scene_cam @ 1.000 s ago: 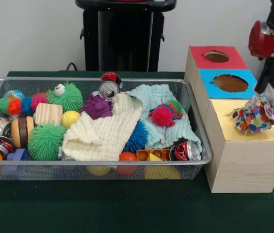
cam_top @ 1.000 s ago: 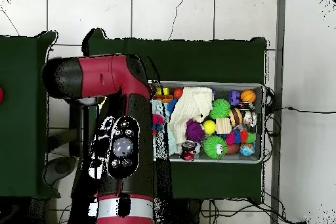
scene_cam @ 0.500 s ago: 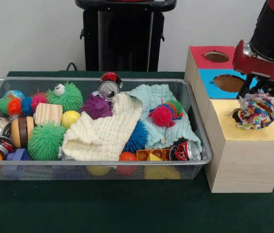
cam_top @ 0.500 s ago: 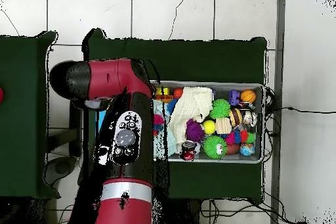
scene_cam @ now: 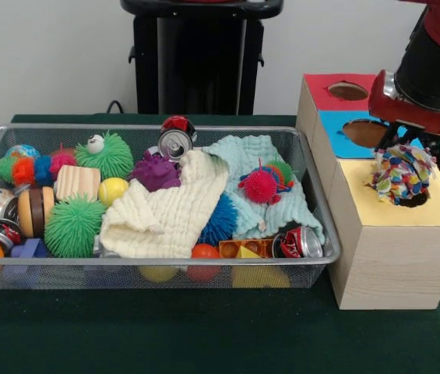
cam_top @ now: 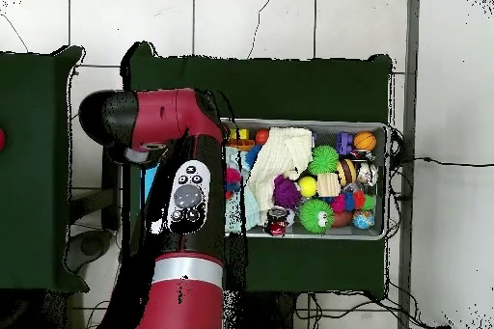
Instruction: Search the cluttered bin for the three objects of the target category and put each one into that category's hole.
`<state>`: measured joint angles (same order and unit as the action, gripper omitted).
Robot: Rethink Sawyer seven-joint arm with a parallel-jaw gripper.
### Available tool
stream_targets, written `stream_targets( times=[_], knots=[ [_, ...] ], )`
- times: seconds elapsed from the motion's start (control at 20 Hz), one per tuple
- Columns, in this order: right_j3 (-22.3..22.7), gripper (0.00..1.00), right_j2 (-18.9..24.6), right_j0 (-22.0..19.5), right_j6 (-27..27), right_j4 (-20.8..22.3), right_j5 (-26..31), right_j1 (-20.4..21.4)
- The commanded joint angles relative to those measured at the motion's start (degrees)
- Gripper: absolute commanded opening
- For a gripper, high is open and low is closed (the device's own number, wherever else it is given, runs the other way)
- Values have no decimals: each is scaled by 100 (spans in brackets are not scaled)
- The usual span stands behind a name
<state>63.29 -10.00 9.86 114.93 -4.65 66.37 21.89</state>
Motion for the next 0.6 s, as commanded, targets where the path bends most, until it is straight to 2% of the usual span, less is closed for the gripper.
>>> stream_targets(
  times=[0.05,0.3,0.5,0.6],
  knots=[
    [85,0,40,8,1542,-175,276,-145],
    [78,0,-24,60,1585,-126,-188,-146],
    [-360,0,-197,135,1719,-4,-713,-217],
    [-437,0,-234,157,1741,-38,-835,-205]
  ],
)
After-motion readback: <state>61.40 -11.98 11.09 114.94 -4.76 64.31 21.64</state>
